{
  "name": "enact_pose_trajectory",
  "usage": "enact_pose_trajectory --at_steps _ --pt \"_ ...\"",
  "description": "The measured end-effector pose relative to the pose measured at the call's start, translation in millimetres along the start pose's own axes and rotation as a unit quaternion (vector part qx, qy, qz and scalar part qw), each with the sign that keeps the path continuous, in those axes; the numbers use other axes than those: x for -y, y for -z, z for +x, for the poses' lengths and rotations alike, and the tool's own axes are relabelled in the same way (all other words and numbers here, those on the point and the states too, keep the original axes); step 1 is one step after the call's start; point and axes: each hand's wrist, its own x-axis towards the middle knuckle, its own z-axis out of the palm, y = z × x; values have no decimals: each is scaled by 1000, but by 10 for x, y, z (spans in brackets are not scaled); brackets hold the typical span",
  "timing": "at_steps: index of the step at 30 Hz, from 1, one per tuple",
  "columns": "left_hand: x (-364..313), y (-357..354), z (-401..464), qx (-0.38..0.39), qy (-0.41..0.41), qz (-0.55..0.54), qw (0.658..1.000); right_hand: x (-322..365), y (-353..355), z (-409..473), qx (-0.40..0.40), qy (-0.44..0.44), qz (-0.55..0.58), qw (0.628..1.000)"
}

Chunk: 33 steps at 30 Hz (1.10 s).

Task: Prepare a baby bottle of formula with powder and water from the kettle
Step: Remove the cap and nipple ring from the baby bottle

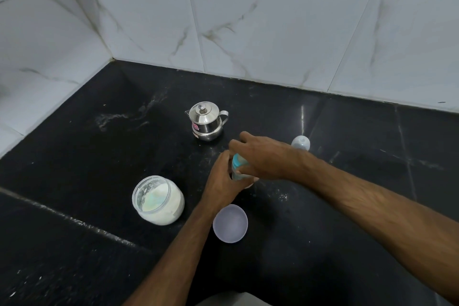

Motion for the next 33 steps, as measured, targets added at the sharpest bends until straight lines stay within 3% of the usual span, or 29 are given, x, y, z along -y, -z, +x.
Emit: enact_pose_trajectory --at_steps 6,12,21,25,30,33 --pt "12 -6 29 4 -32 -3 999 -21 87 0 33 28 -26 999" --pt "53 -6 27 2 -40 -11 999 -14 56 -57 -45 -5 -48 998" --pt "2 -1 28 5 -47 3 999 -25 85 -103 13 12 7 1000" --pt "-54 -27 88 34 20 74 997 23 6 -44 -11 -13 -35 999" --pt "36 -4 14 5 -12 3 1000 -23 41 -9 33 31 -25 999" --pt "-81 -30 54 48 48 39 997 -99 51 -14 26 53 19 998"
